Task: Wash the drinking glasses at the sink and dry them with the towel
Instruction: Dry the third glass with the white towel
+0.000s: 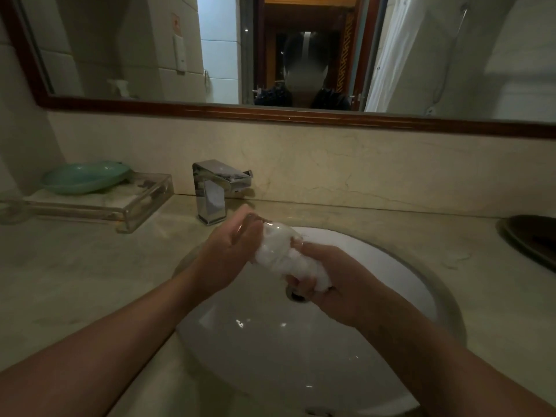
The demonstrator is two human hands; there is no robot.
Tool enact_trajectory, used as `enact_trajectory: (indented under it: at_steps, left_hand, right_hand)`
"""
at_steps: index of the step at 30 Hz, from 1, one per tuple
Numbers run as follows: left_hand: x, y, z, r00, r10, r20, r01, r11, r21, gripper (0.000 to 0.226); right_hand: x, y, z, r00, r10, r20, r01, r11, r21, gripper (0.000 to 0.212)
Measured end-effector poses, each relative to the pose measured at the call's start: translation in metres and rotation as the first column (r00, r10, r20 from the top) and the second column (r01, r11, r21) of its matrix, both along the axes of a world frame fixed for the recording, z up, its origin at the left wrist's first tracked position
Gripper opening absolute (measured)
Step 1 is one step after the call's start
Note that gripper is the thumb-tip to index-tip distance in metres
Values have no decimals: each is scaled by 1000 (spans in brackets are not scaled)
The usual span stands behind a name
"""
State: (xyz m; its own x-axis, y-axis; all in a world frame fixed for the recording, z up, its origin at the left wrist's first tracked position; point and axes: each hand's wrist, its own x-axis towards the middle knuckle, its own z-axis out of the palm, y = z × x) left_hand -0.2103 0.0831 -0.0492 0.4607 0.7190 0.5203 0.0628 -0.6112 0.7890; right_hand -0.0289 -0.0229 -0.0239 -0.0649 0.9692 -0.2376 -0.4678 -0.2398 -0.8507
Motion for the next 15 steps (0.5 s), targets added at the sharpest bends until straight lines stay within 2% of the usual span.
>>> enact_trajectory:
  at_steps: [2,4,6,7,8,9,12,15]
  left_hand:
    - [3,-3,2,997,63,39,-58,991,-118,46]
    - [5,-3,1,996,75,53,-56,954,-295,52]
    - [3,0,-1,996,53,71,-12,876,-481,54]
    - [1,2,-3,994,40,97,23,819,-573,53]
    - [-1,4,-4,992,35,119,51,759,-649,51]
    - [-3,6,-5,991,38,125,61,710,-701,50]
    - [-4,8,-5,994,39,106,55,655,-754,51]
    - [-2,6,-2,982,35,185,109,698,-708,48]
  right_hand:
    - [4,-1,2,966,-74,249,11,970,243,17]
    - [7,4,-1,823,-239,515,16,916,400,31]
    - [6,6,-5,625,-401,670,-42,840,541,50]
    - [8,8,-9,463,-526,713,-139,751,645,53]
    - [10,10,-15,304,-643,703,-265,652,711,52]
    - [11,11,-16,218,-715,665,-352,578,736,48]
    - [12,14,-12,146,-731,667,-371,585,721,43]
    - [5,17,-10,157,-743,651,-314,587,746,37]
